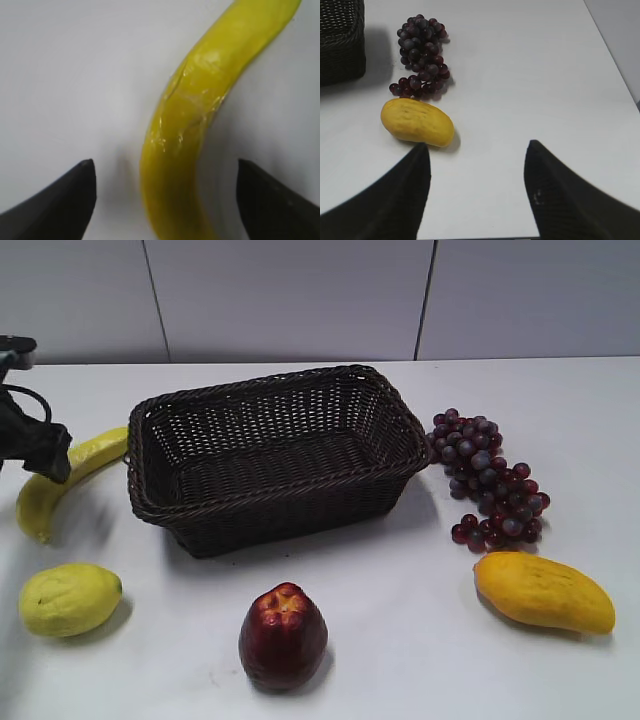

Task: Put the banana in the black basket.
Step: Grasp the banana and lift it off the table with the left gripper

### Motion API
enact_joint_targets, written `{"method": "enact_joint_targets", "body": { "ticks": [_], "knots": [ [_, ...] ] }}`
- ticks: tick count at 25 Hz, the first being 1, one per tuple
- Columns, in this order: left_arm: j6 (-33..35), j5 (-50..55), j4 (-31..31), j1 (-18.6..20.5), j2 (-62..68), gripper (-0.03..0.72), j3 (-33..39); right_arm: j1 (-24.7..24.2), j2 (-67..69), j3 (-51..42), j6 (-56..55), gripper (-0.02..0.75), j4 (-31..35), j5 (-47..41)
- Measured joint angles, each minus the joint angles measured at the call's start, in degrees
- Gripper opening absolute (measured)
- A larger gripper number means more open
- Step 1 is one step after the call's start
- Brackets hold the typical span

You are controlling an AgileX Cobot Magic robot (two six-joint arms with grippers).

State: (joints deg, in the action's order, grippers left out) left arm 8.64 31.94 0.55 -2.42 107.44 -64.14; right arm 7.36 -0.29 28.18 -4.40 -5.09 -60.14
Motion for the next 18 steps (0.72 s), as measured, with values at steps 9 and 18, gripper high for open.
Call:
{"method": "enact_joint_targets", "body": {
  "ticks": [9,18],
  "knots": [
    [0.4,-2.0,0.0,0.0,4.9,0.577,-2.1,0.0,0.0,0.0,0.0,0.482,0.0,0.0],
    [0.5,-2.5,-0.5,0.0,6.9,0.391,-2.1,0.0,0.0,0.0,0.0,0.482,0.0,0.0]
  ]
}}
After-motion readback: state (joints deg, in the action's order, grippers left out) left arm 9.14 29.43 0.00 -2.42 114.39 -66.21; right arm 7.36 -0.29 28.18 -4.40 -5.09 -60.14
